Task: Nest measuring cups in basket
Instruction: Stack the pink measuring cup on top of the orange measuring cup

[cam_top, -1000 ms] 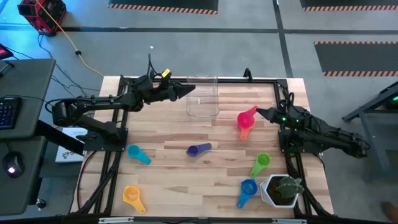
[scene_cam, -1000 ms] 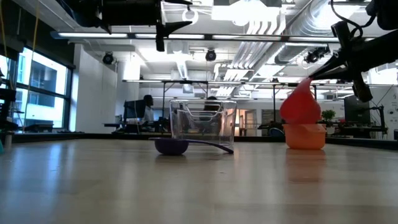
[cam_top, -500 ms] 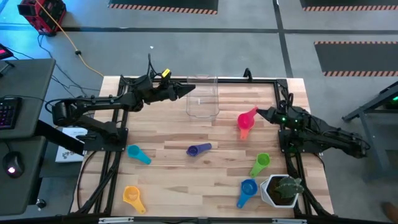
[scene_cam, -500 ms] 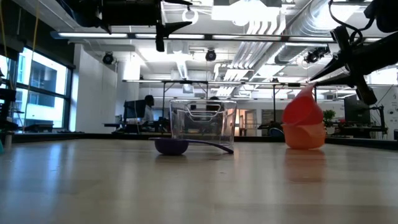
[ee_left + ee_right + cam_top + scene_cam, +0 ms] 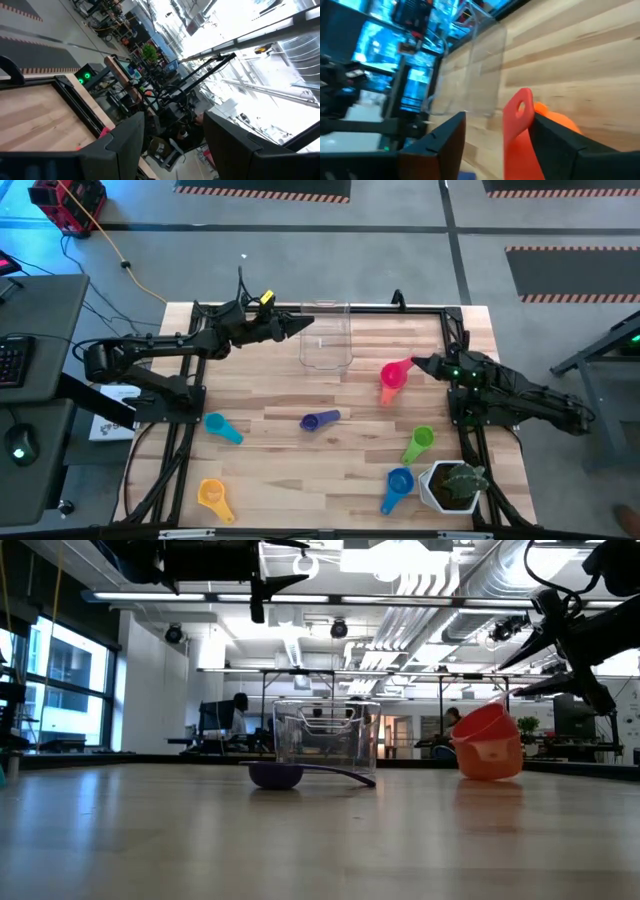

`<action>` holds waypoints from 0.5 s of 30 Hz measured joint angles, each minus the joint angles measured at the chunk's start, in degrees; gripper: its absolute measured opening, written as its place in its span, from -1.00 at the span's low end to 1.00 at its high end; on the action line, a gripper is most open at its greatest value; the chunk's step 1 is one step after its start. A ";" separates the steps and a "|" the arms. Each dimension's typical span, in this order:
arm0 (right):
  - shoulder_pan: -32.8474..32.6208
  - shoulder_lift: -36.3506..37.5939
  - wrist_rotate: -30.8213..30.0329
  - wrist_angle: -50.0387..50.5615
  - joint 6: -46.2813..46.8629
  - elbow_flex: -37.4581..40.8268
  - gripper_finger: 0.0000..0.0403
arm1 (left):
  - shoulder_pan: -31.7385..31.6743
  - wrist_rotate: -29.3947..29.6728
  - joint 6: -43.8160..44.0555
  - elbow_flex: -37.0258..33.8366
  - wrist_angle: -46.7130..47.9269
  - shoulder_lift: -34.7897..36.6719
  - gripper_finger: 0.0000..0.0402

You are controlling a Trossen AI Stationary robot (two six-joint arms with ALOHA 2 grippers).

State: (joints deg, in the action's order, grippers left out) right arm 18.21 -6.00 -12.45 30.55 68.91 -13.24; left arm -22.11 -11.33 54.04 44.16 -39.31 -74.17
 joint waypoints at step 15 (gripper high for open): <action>1.38 -0.02 2.08 16.66 -0.77 -5.59 0.07 | 0.00 0.00 0.33 0.00 0.02 0.00 -0.03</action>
State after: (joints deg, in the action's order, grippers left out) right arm 19.59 -6.02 -10.37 47.21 68.14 -18.83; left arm -22.11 -11.33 54.37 44.16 -39.29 -74.17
